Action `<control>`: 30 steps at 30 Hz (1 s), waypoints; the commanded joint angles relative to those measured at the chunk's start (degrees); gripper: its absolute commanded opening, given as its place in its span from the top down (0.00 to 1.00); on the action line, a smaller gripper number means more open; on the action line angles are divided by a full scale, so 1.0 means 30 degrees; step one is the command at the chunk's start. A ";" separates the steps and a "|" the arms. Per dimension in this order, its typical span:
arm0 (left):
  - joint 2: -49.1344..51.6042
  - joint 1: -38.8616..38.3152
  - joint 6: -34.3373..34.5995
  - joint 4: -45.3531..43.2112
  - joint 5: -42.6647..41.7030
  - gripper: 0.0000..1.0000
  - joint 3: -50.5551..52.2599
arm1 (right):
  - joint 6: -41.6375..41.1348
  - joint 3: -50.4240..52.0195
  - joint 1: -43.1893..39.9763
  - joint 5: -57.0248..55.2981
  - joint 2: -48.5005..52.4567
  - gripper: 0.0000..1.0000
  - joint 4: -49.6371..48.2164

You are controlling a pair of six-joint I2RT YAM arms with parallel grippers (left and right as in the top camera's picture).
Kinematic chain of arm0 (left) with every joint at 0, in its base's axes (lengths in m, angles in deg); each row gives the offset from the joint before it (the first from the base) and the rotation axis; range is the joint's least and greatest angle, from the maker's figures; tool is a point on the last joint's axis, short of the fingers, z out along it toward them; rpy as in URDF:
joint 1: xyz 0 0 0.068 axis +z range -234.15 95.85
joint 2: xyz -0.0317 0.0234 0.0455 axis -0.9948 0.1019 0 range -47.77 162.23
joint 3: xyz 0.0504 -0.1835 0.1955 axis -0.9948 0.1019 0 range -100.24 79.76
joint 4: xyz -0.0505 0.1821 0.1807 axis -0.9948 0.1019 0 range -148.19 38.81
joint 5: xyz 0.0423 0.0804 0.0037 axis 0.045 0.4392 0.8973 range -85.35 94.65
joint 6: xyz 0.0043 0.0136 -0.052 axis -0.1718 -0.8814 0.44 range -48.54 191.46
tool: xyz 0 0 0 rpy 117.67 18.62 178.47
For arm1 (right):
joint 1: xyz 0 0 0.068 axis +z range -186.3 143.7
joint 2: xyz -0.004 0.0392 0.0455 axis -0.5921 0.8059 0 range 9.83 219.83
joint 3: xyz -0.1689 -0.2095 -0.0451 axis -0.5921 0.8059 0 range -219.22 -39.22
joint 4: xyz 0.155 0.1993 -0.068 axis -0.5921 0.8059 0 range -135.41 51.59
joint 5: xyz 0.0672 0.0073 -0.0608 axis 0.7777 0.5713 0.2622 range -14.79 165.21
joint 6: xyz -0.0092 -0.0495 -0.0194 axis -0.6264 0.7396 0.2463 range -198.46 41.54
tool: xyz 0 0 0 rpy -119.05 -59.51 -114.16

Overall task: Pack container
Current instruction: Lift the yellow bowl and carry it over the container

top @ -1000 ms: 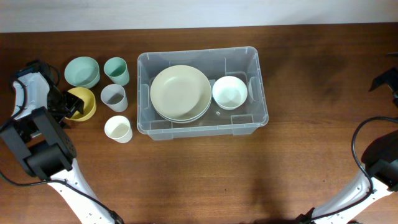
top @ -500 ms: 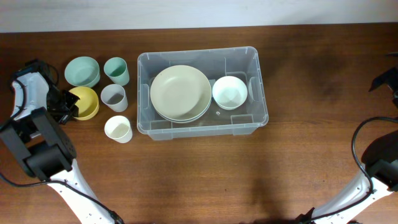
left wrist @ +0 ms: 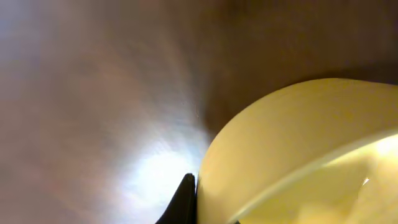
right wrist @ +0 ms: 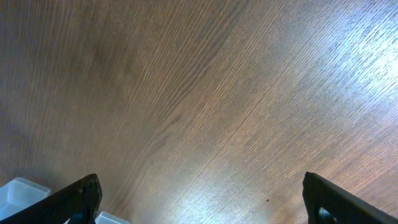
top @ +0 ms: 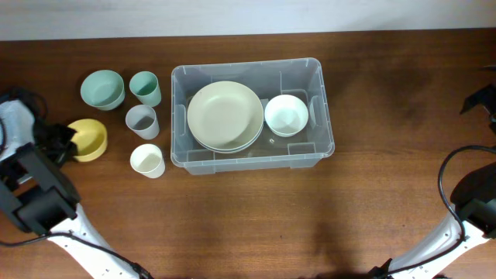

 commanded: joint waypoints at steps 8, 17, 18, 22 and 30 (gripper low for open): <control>0.0095 0.1800 -0.0525 0.2871 -0.1545 0.99 -0.5581 | -0.0153 0.0073 0.0080 -0.0087 -0.0393 0.01 -0.0007; -0.0474 -0.0495 -0.2324 0.3956 -0.6543 0.99 -1.2233 | -0.0153 0.0073 0.0080 -0.0087 -0.0393 0.01 -0.0007; -0.0590 -0.0962 -0.2324 0.3949 -0.6717 0.99 -1.2743 | -0.0153 0.0073 0.0080 -0.0087 -0.0393 0.01 -0.0007; -0.1144 -0.3279 -0.2324 0.3679 -0.6878 0.99 -1.4302 | -0.0153 0.0073 0.0080 -0.0087 -0.0393 0.01 -0.0007; -0.1290 -0.9821 -0.2324 0.2215 -0.5887 0.99 -1.5081 | -0.0153 0.0073 0.0080 -0.0087 -0.0393 0.01 -0.0007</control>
